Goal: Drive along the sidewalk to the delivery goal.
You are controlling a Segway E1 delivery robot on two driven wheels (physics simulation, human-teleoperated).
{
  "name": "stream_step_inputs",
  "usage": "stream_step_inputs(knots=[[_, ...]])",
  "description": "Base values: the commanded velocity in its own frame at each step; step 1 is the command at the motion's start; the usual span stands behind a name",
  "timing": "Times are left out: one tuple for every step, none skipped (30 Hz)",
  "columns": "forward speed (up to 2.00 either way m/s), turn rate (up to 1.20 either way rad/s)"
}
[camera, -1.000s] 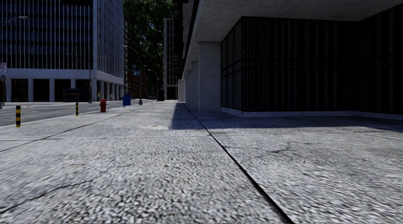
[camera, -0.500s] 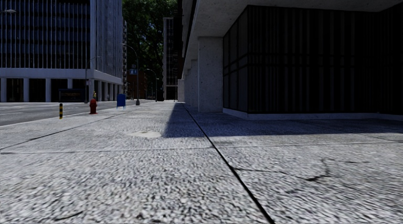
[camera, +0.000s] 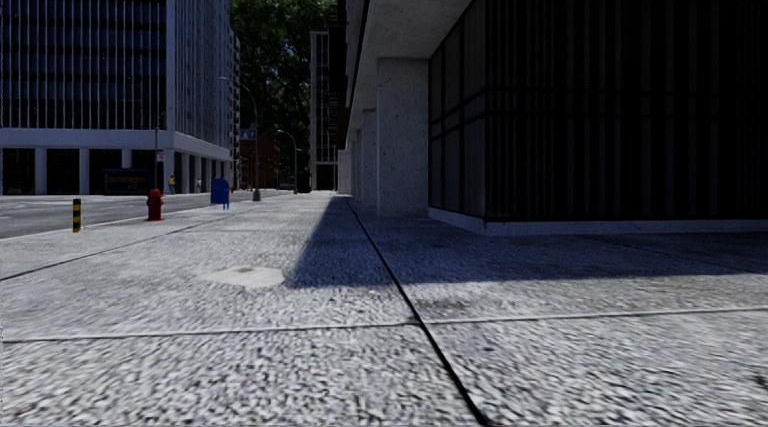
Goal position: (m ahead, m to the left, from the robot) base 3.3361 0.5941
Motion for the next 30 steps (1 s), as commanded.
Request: stream_step_inputs(knots=[[2.00, 0.00], [2.00, 0.00], [2.00, 0.00], [2.00, 0.00], [2.00, 0.00], [2.00, 0.00], [2.00, 0.00], [2.00, 0.00], [2.00, 0.00], [2.00, 0.00], [2.00, 0.00], [2.00, 0.00], [2.00, 0.00], [2.00, 0.00], [2.00, 0.00], [2.00, 0.00], [2.00, 0.00], [2.00, 0.00], [2.00, 0.00], [2.00, 0.00], [2.00, 0.00], [2.00, 0.00], [2.00, 0.11], [2.00, 0.22], [2.00, 0.32], [2.00, 0.32], [2.00, 0.36], [2.00, 0.37], [2.00, 0.37], [2.00, 0.37]])
